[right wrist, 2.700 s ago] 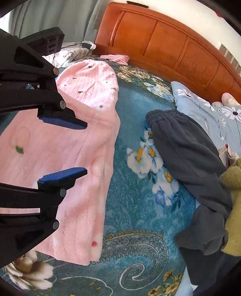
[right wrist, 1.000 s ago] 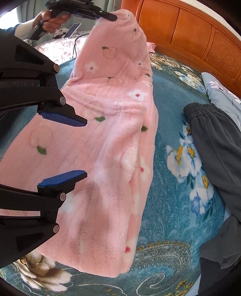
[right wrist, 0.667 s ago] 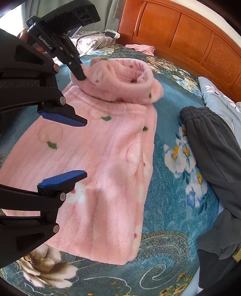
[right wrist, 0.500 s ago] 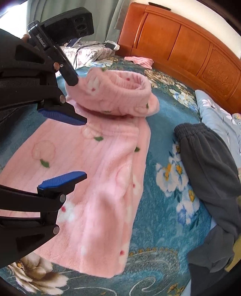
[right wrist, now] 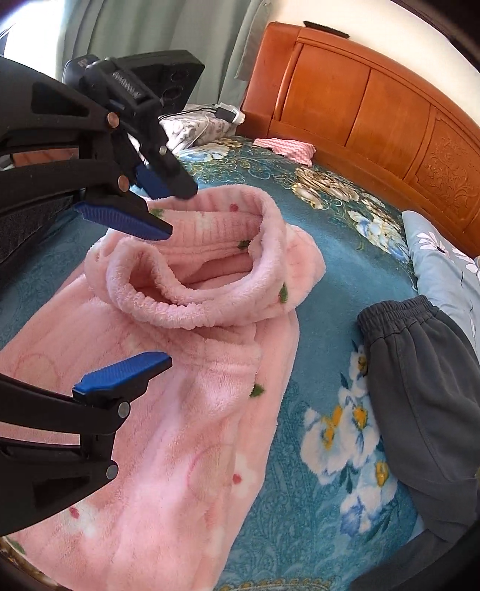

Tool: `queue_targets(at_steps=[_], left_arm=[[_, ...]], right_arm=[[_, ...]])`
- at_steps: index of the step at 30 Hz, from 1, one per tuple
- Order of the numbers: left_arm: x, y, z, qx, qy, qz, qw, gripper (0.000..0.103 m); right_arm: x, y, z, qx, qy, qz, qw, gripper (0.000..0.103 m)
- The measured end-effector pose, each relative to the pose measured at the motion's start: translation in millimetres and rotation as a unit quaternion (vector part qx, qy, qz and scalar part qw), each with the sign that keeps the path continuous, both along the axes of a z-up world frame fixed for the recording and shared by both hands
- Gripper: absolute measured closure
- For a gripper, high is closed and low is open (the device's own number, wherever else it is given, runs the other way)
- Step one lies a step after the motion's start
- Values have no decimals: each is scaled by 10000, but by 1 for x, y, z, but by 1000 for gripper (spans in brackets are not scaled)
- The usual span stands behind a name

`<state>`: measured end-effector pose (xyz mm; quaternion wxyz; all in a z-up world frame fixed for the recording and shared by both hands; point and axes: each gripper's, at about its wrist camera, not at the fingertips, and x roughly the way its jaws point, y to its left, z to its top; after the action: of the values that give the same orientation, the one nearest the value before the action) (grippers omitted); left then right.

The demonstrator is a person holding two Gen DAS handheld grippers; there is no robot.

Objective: Fold clothes

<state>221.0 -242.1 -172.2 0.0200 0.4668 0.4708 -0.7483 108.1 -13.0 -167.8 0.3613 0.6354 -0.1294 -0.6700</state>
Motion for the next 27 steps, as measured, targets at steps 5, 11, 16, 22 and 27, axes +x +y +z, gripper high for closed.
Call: queue_targets(at_steps=[5, 11, 16, 22, 27], left_arm=[[1, 35, 1, 358, 532, -742, 9952, 50], [5, 37, -8, 917, 461, -1012, 9896, 44], [42, -15, 0, 1432, 1103, 254, 9832, 37], [85, -58, -15, 238, -53, 2083, 9778, 37], [41, -6, -8, -1785, -1066, 867, 9743, 38]], right_arm=[[-5, 15, -2, -243, -155, -239, 9993, 37], [-18, 29, -8, -376, -418, -567, 9968, 36], [-18, 21, -11, -509, -484, -328, 9970, 35], [-13, -4, -16, -481, -266, 136, 9984, 28], [-4, -22, -4, -714, -70, 437, 9965, 18]])
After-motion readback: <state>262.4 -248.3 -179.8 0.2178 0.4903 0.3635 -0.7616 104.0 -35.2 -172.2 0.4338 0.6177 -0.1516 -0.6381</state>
